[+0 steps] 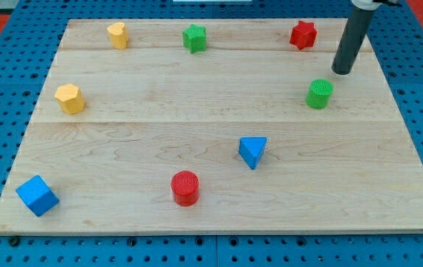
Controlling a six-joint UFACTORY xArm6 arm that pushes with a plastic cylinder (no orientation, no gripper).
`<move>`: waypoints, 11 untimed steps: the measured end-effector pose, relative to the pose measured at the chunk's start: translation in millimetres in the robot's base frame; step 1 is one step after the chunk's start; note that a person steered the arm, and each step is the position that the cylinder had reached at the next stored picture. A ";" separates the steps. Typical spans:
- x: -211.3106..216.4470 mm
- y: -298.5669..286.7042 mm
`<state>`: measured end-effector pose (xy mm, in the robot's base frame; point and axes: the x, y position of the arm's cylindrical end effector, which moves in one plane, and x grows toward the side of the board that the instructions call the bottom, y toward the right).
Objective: Move the green circle towards up
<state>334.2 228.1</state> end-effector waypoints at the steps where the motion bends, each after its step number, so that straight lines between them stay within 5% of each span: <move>1: 7.0 30.4; 3: 75.8 70.9; 5: 103.9 25.6; 7: 102.8 31.2; 10: 56.8 -96.9; 11: 37.2 -73.6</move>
